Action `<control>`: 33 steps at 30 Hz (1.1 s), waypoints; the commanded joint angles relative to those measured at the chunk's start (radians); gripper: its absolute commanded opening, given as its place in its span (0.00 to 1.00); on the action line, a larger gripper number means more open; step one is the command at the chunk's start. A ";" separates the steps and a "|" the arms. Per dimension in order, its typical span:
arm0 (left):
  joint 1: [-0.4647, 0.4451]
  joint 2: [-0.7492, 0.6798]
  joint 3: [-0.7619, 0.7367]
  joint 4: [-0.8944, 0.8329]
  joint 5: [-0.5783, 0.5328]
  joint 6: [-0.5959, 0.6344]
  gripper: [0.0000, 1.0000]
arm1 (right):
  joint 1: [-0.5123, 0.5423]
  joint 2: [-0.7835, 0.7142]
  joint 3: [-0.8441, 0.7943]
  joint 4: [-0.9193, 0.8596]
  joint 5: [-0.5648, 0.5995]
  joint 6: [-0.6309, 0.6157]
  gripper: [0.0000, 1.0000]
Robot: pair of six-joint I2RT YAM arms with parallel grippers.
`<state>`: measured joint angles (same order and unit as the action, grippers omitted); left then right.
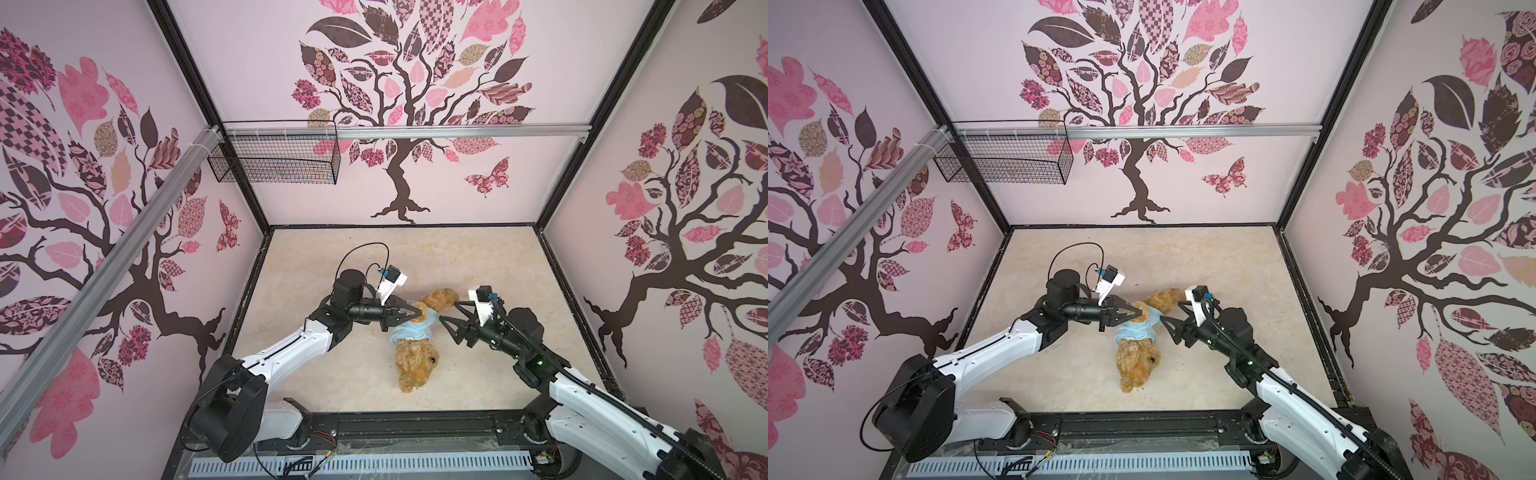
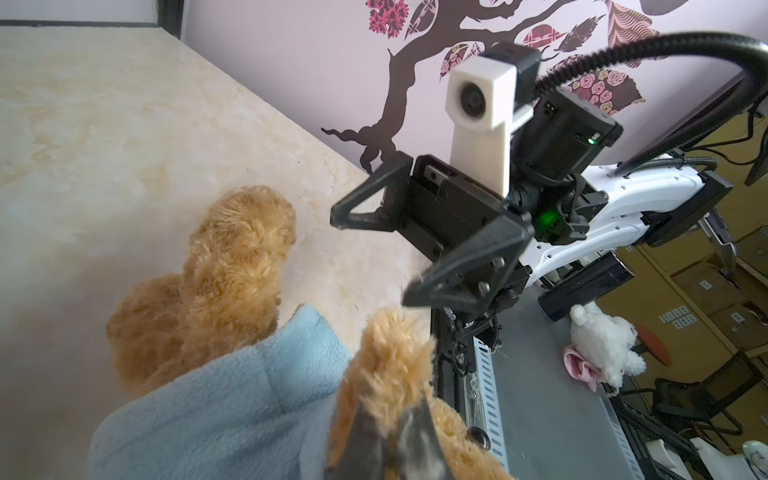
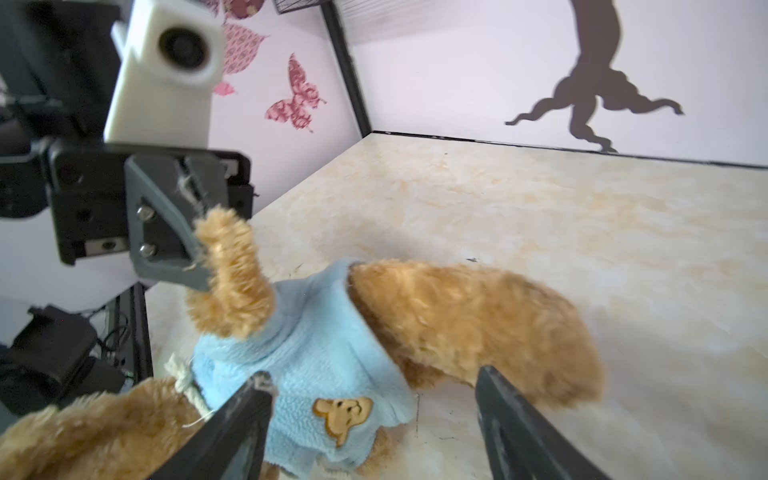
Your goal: Dress the teddy bear
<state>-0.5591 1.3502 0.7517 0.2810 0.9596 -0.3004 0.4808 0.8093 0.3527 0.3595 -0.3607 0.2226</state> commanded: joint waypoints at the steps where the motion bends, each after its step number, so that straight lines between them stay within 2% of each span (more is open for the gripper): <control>1: -0.011 0.018 0.047 0.088 0.103 -0.007 0.00 | -0.099 0.013 0.066 -0.100 -0.052 0.129 0.80; 3: -0.029 0.006 0.064 0.013 0.078 0.068 0.00 | -0.151 0.033 0.101 -0.147 -0.059 0.127 0.78; 5: -0.036 0.011 0.083 -0.029 0.076 0.098 0.00 | -0.153 0.051 0.136 -0.191 -0.059 0.093 0.76; 7: -0.031 0.044 0.093 -0.006 0.103 0.067 0.00 | -0.153 0.063 0.145 -0.190 -0.063 0.093 0.76; 10: 0.001 0.125 0.085 0.106 0.120 -0.080 0.00 | -0.153 0.077 0.122 -0.116 -0.066 0.126 0.76; 12: 0.030 0.165 0.065 0.132 0.047 -0.154 0.03 | -0.151 0.112 0.125 -0.079 -0.074 0.138 0.74; 13: 0.040 0.178 0.062 0.125 0.013 -0.168 0.08 | -0.150 0.135 0.132 -0.068 -0.082 0.142 0.73; 15: 0.048 0.200 0.064 0.095 -0.033 -0.157 0.10 | -0.133 0.187 0.151 -0.035 -0.094 0.152 0.71; 17: 0.051 0.202 0.076 0.087 -0.055 -0.141 0.01 | -0.113 0.232 0.172 -0.025 -0.090 0.153 0.70; 19: 0.065 0.184 0.107 0.057 -0.081 -0.129 0.00 | -0.108 0.252 0.188 -0.032 -0.091 0.156 0.70; 22: 0.108 0.117 0.205 -0.145 -0.154 0.004 0.00 | -0.108 0.228 0.192 -0.070 -0.045 0.139 0.70; 25: 0.118 0.050 0.330 -0.436 -0.326 0.273 0.00 | -0.110 0.192 0.201 -0.137 0.017 0.108 0.71; 29: 0.106 0.041 0.383 -0.600 -0.486 0.525 0.00 | -0.110 0.162 0.223 -0.220 0.086 0.068 0.74; 33: 0.002 0.096 0.375 -0.694 -0.629 0.718 0.00 | -0.112 0.155 0.259 -0.285 0.135 0.040 0.74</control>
<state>-0.4877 1.3876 1.1282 -0.2352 0.4751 0.1844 0.3698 0.9821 0.5568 0.1448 -0.2897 0.3019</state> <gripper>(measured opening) 0.055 0.744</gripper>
